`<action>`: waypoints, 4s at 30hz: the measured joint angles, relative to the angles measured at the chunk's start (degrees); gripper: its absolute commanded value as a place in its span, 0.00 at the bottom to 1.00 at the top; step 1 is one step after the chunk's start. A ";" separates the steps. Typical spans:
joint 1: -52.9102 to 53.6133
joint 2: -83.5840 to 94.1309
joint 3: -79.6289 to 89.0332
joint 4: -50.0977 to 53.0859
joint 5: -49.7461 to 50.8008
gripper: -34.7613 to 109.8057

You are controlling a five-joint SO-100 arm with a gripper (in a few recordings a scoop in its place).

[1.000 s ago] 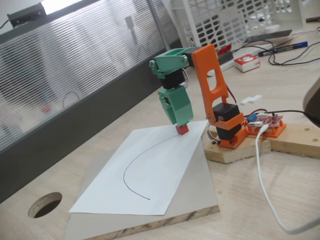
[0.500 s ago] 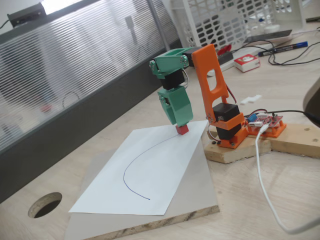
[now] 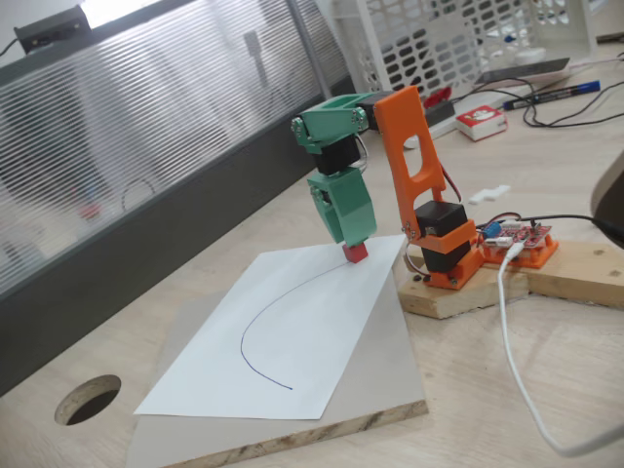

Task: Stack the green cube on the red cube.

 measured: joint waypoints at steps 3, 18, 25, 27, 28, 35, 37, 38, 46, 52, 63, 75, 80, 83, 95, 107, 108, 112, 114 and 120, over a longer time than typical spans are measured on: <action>0.00 0.00 0.00 0.00 0.00 0.27; 0.00 0.00 0.00 0.00 0.00 0.27; 0.00 0.00 0.00 0.00 0.00 0.27; 0.00 0.00 0.00 0.00 0.00 0.27; 0.00 0.00 0.00 0.00 0.00 0.27; 0.00 0.00 0.00 0.00 0.00 0.27; 0.00 0.00 0.00 0.00 0.00 0.27; 0.00 0.00 0.00 0.00 0.00 0.27; 0.00 0.00 0.00 0.00 0.00 0.27; 0.00 0.00 0.00 0.00 0.00 0.27; -0.44 0.00 0.00 0.26 0.00 0.35; -4.92 0.00 0.00 0.26 0.00 0.35; -5.19 0.00 0.00 0.26 0.00 0.35; -4.83 0.00 0.00 0.26 0.00 0.35; -4.92 0.00 0.00 1.67 0.00 0.35; -4.92 0.00 0.00 2.20 0.00 0.35; -4.92 0.00 0.00 2.20 0.00 0.35; -4.92 0.00 0.00 2.20 0.00 0.35; -4.92 0.00 0.00 2.20 0.00 0.35; -4.92 0.00 0.00 2.20 0.00 0.35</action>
